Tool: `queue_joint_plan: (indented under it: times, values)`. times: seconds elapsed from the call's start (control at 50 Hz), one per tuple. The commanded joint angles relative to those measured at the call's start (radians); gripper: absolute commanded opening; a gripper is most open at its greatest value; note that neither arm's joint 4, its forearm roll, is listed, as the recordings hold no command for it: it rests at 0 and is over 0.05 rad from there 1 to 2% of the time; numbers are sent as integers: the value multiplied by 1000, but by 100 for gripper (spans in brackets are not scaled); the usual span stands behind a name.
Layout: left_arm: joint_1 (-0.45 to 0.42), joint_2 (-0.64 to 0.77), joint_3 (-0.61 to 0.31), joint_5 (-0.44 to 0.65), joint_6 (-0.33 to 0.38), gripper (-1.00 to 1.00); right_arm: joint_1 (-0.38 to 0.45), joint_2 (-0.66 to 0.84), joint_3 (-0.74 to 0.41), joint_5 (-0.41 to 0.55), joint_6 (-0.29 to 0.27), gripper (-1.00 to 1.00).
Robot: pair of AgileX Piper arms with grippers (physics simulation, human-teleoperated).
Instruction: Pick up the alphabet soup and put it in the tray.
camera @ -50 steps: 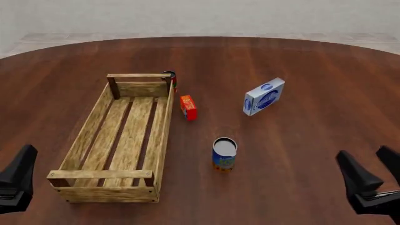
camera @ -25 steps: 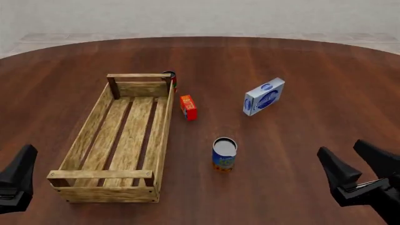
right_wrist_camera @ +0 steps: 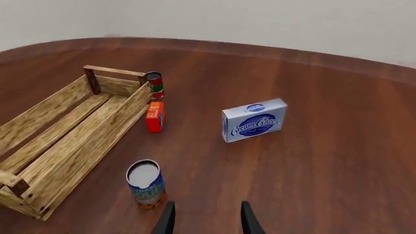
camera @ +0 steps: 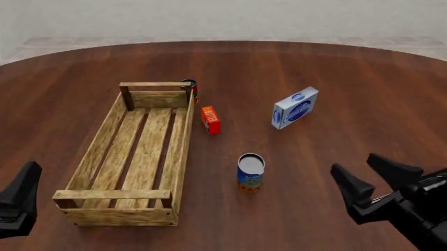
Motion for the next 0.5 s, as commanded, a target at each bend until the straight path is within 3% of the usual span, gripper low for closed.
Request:
queue_joint_plan:
  times: [0.02, 0.32, 0.44, 0.5]
  values:
    - [0, 0, 0, 0, 0, 100, 27, 86, 0, -67, -2, 100]
    - [0, 0, 0, 0, 0, 100, 73, 189, 0, -151, 14, 100]
    - [0, 0, 0, 0, 0, 100, 90, 356, 0, -311, 26, 100]
    - [0, 0, 0, 0, 0, 100, 110, 362, 0, -317, 28, 100]
